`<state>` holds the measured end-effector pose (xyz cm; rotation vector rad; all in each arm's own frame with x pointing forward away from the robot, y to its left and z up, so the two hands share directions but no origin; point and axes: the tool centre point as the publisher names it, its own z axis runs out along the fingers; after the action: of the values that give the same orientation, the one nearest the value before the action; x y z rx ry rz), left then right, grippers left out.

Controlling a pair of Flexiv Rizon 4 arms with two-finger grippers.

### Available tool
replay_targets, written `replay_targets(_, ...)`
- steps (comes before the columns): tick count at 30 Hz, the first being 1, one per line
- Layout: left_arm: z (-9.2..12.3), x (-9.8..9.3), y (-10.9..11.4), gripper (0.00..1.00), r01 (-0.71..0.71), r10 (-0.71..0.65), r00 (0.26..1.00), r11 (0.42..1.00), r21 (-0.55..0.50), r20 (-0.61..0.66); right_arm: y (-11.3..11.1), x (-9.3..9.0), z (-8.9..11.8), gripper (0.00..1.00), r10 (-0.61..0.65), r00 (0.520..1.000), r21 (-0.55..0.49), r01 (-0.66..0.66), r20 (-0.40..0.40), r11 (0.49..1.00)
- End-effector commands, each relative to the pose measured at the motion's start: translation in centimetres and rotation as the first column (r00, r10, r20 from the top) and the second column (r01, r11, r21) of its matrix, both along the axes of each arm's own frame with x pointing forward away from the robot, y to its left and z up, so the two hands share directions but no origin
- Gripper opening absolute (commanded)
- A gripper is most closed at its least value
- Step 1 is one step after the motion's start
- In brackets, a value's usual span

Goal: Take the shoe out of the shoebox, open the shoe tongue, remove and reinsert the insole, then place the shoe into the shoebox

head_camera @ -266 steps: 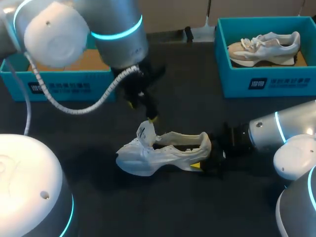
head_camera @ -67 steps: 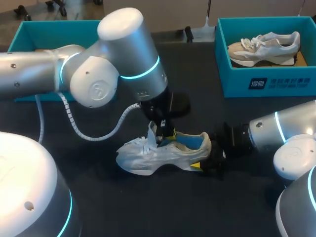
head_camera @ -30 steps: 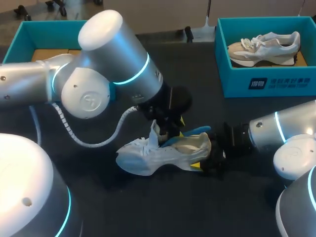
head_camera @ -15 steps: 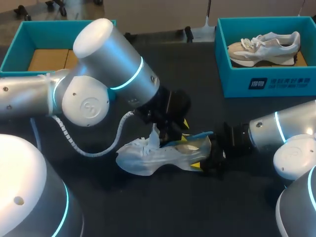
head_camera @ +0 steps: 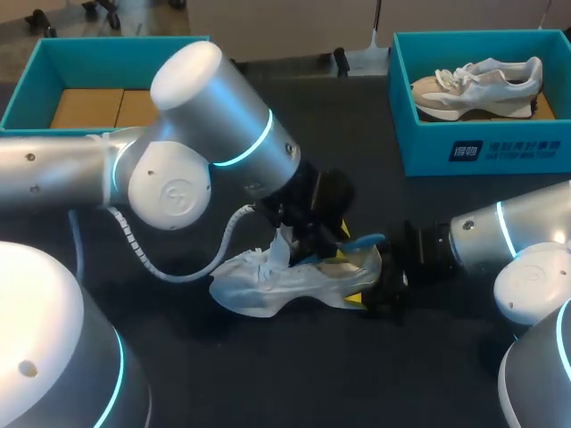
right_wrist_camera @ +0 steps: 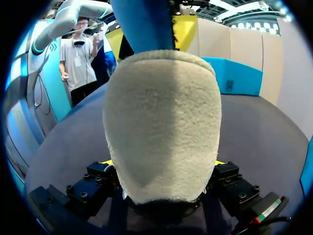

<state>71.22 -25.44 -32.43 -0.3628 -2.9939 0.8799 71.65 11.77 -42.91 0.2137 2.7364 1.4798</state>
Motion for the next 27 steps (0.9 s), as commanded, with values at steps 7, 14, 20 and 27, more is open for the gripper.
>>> replay_targets(7,-0.8,0.3,-0.7,0.13,0.0,0.0,1.0,1.0,0.007,-0.002,0.3,0.1,-0.3,0.0,-0.001,1.0,-0.003,0.001,0.0,1.0)
replay_targets(14,-0.7,0.1,0.1,0.05,-0.013,0.013,1.0,1.0,-0.025,-0.024,0.3,0.1,-0.3,0.0,-0.001,1.0,-0.003,0.001,0.0,1.0)
replay_targets(20,-0.8,-0.2,0.4,0.0,-0.003,0.001,0.999,0.999,-0.046,-0.052,0.3,0.1,-0.3,0.0,-0.001,1.0,-0.003,0.001,0.0,1.0)
replay_targets(27,2.7,-1.0,-0.2,0.0,0.028,-0.03,0.999,0.993,-0.115,-0.013,0.3,0.1,-0.3,0.0,-0.001,1.0,-0.003,0.001,0.0,1.0)
